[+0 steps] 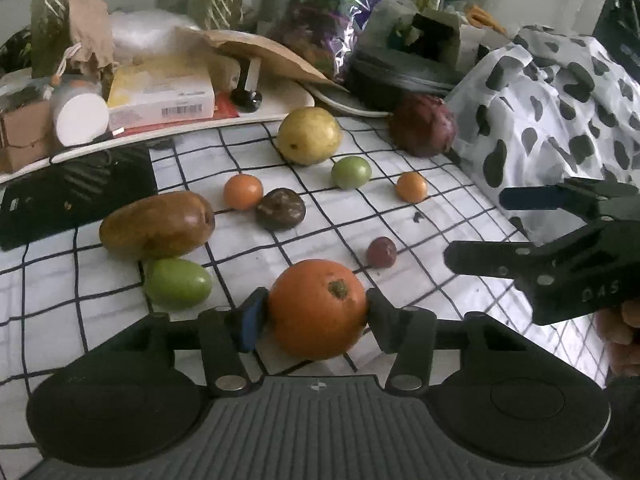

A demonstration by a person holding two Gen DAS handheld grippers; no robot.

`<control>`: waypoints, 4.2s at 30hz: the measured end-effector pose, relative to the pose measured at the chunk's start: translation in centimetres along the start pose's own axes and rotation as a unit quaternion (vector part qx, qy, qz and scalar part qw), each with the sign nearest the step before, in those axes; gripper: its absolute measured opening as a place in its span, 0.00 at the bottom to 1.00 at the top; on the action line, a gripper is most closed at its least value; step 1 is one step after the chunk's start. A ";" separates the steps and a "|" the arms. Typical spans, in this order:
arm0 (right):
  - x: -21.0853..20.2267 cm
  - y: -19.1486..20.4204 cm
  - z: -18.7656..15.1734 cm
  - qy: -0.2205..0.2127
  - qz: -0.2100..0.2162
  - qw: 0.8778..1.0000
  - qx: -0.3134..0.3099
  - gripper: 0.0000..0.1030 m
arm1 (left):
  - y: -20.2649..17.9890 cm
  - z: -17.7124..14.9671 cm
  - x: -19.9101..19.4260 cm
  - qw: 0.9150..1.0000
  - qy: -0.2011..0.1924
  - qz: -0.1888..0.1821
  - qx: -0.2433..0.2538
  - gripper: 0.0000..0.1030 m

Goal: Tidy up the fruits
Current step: 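Grasp the large orange with the left tool while the right tool grasps a dark red plum, then lower the orange and plum onto the white plate and open both tools, then lift both open tools off the plate toward the remaining fruits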

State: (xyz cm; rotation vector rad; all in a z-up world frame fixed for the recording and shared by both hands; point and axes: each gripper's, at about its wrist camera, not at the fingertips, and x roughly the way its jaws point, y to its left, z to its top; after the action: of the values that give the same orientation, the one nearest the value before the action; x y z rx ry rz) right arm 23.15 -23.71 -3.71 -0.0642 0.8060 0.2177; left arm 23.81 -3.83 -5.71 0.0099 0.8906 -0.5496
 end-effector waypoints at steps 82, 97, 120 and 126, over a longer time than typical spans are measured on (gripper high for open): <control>-11.5 6.1 -8.9 0.004 0.033 0.998 -0.062 1.00 | -7.3 -10.5 -13.6 0.989 -0.039 0.138 -0.038 0.73; -11.7 6.2 -9.5 0.000 0.004 0.999 -0.053 1.00 | -7.7 -11.7 -13.5 0.990 -0.033 0.139 -0.013 0.73; -11.8 4.5 -8.5 -0.011 -0.004 1.000 -0.014 1.00 | -9.5 -10.3 -15.3 0.989 -0.038 0.141 0.019 0.73; -11.9 3.9 -8.7 -0.012 -0.010 1.000 -0.009 1.00 | -10.5 -9.8 -15.0 0.988 -0.046 0.140 0.050 0.73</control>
State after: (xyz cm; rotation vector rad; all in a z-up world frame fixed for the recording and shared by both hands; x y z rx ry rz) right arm 8.14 -23.17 -1.06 -0.0866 0.7792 0.2056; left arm 4.27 -3.82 1.41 0.1971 0.7554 -0.3289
